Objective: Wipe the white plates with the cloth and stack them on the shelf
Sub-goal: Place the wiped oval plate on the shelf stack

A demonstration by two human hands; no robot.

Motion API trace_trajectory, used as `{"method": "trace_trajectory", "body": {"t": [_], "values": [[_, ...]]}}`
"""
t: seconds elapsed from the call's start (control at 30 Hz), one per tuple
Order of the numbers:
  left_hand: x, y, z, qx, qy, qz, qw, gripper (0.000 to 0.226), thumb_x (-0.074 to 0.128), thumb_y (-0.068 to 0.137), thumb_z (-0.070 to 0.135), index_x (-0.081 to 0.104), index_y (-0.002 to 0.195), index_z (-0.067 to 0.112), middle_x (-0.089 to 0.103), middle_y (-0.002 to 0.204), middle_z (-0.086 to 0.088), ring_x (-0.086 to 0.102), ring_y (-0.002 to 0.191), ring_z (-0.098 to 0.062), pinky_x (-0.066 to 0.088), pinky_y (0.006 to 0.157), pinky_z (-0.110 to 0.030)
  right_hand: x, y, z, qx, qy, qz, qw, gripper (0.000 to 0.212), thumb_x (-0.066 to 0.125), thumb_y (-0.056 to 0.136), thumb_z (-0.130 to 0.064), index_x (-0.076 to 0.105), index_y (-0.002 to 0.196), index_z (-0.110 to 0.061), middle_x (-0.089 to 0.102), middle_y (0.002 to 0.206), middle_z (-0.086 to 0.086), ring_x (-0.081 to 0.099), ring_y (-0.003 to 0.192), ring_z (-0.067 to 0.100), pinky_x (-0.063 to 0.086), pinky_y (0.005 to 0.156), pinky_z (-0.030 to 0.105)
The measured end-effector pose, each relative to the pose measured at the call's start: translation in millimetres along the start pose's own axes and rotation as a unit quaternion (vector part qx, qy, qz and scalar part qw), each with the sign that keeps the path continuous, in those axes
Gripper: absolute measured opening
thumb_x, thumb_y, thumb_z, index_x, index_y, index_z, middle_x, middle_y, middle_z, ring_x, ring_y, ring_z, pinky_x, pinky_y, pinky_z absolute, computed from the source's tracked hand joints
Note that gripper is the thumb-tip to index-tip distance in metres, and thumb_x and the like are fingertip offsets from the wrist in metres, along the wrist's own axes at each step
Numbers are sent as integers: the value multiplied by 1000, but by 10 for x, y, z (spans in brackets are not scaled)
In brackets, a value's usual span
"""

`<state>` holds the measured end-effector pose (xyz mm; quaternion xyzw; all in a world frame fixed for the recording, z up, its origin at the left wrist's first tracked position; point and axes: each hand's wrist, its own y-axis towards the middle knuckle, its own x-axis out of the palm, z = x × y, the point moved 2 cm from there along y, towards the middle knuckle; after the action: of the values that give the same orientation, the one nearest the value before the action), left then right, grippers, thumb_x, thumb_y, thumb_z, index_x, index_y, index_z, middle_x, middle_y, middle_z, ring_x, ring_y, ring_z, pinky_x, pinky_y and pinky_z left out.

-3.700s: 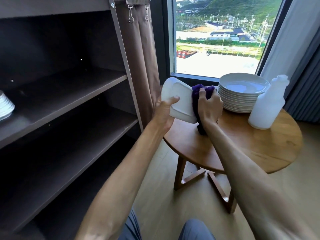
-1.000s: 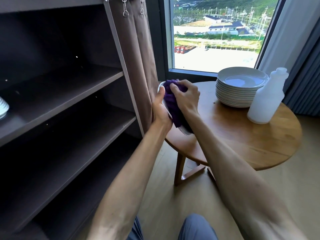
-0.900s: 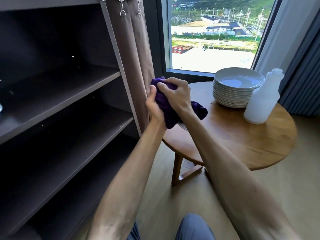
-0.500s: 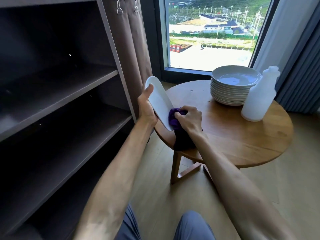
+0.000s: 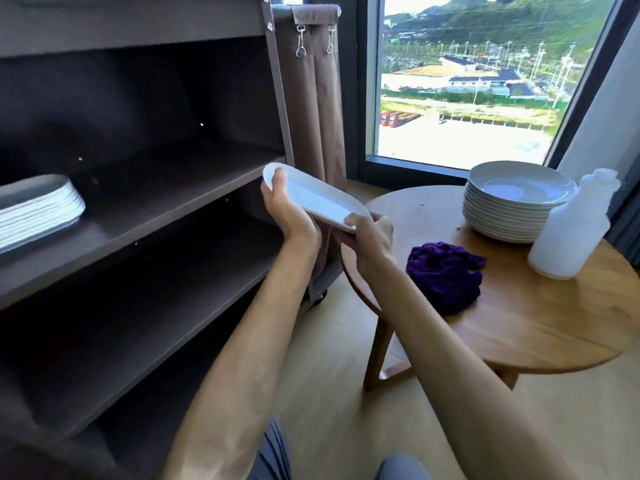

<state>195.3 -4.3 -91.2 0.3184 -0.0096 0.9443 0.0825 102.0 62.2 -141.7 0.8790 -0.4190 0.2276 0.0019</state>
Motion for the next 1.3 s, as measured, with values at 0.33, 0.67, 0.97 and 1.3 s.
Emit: {"method": "trace_trajectory", "body": {"t": [0.33,0.67,0.97,1.3], "values": [[-1232,195,861,148,303,-70,939,129,83,69,56,5,164,18,28,165,4,29,149,-9,26,122,-28,1130,-97,100,-28,19,2,999,20,55,95,-8,50,113,-16,58,116,9,63,99,20,59,57,25],[-2067,297,1804,278,425,19,861,113,90,68,57,29,157,22,50,148,9,42,139,-3,34,121,-33,2400,-478,265,-67,26,-190,979,47,62,83,-57,59,120,-28,62,128,0,61,118,21,54,100,50],[-2712,499,2622,311,452,148,823,107,91,73,45,31,157,16,46,141,15,40,131,0,33,109,-11,3446,-819,536,-66,-7,-315,947,52,62,95,-42,55,142,-21,55,138,-8,47,128,8,37,105,29],[-3150,883,2950,229,539,237,775,115,80,80,57,11,165,19,8,172,-7,8,158,-27,12,128,-48,4185,-858,907,-47,-55,-369,927,66,63,97,-36,37,155,-17,46,150,0,42,127,11,30,101,26]]}}
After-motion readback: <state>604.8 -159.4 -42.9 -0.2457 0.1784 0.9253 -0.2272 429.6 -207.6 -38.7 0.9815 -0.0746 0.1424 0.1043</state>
